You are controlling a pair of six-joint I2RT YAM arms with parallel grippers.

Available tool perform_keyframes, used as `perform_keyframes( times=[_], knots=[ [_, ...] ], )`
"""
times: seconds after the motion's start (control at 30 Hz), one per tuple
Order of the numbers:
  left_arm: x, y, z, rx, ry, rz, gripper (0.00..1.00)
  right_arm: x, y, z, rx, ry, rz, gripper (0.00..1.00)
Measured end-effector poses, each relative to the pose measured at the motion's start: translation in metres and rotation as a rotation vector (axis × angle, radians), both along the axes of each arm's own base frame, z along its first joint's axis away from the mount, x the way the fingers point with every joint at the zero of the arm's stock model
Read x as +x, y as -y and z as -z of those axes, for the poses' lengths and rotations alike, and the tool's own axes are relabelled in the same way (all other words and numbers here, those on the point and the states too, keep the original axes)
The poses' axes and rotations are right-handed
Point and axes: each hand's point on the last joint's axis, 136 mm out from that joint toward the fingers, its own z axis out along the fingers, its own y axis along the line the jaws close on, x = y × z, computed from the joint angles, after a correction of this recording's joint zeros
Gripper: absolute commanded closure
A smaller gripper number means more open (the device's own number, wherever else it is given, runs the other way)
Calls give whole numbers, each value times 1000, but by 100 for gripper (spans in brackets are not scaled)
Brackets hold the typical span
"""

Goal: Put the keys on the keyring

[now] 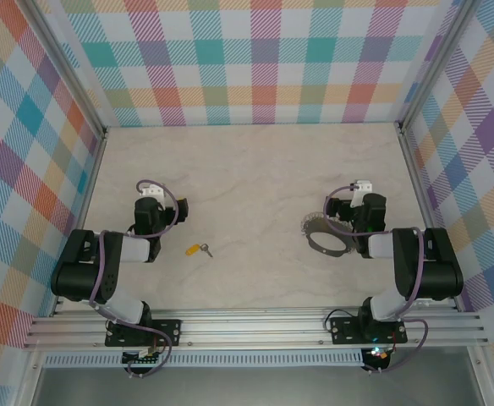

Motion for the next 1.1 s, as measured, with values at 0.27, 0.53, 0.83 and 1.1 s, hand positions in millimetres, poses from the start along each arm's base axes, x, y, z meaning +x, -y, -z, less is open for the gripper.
perform_keyframes(
  times=[0.27,0.53,0.83,1.1],
  knots=[
    [0,0,0,0,0,0,0,0,0,0,0,0,0,0],
    [0,0,0,0,0,0,0,0,0,0,0,0,0,0],
    [0,0,2,1,-11,1,0,0,0,0,0,0,0,0],
    [-1,0,2,1,-13,1,0,0,0,0,1,0,0,0]
  ],
)
